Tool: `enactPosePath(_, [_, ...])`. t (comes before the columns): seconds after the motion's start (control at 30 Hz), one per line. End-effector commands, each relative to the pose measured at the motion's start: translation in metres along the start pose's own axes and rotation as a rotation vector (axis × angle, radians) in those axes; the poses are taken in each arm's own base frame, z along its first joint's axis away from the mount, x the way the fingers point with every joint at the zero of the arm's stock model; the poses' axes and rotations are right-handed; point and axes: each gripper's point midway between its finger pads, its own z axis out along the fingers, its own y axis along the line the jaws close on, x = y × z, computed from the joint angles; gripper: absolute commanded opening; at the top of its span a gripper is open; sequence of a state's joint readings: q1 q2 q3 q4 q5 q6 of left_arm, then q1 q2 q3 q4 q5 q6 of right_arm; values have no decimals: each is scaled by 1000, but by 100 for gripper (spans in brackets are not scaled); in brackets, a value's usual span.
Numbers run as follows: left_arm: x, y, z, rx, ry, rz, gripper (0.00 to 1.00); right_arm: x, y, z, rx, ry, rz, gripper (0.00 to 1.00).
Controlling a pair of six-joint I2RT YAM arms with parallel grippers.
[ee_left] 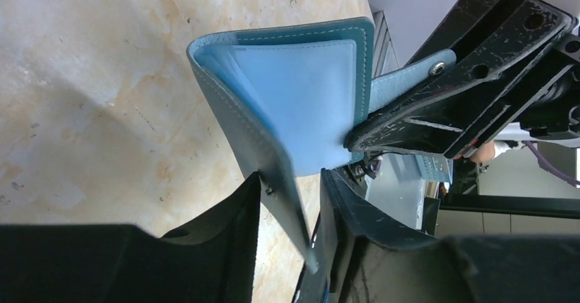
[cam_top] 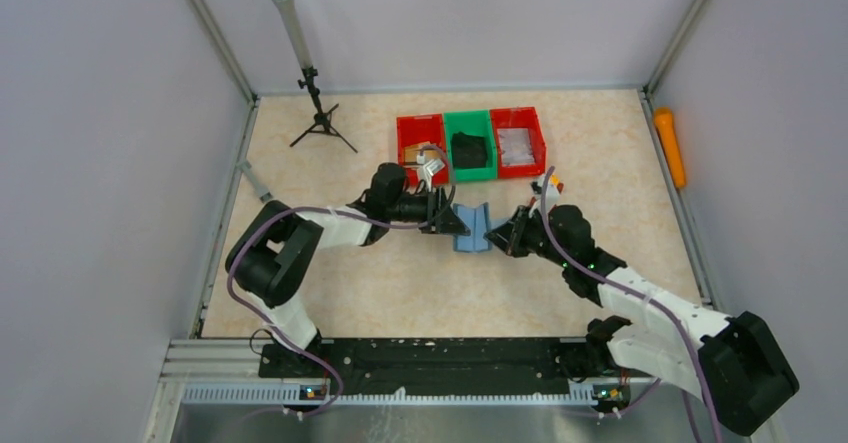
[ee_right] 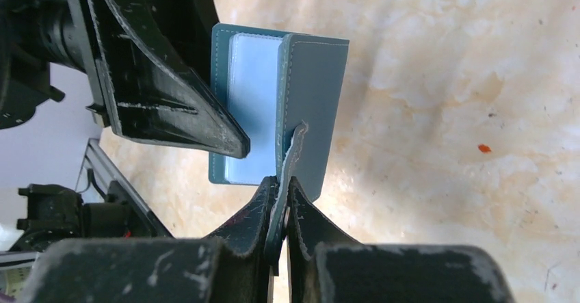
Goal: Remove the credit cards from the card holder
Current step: Place the card holder at the center of the board.
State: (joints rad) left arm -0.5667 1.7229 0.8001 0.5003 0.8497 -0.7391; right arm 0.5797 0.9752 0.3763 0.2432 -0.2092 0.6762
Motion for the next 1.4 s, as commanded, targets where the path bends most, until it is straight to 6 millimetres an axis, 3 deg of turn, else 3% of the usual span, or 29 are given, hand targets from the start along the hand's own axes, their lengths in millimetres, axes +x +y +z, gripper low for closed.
enactPosePath(0.0, [-5, -17, 5, 99, 13, 46, 37, -3, 9, 3, -27, 13, -28, 0])
enactPosePath(0.2, [0, -20, 12, 174, 40, -8, 36, 9, 9, 13, -55, 62, 14, 0])
enactPosePath(0.4, [16, 12, 28, -13, 140, -24, 37, 14, 15, 20, -88, 98, 36, 27])
enactPosePath(0.77, [23, 44, 30, -175, 177, -51, 37, 14, 30, 21, -171, 102, 38, 35])
enactPosePath(1.07, [7, 66, 7, -356, 113, -22, 52, 9, 17, 33, -81, 112, 11, 38])
enactPosePath(1.17, [2, 79, -12, -489, 82, -24, 56, 13, 13, 37, -72, 130, 14, 38])
enactPosePath(1.37, [-22, 81, -48, -596, -63, 19, 54, 22, -1, 44, -18, 160, 20, 33])
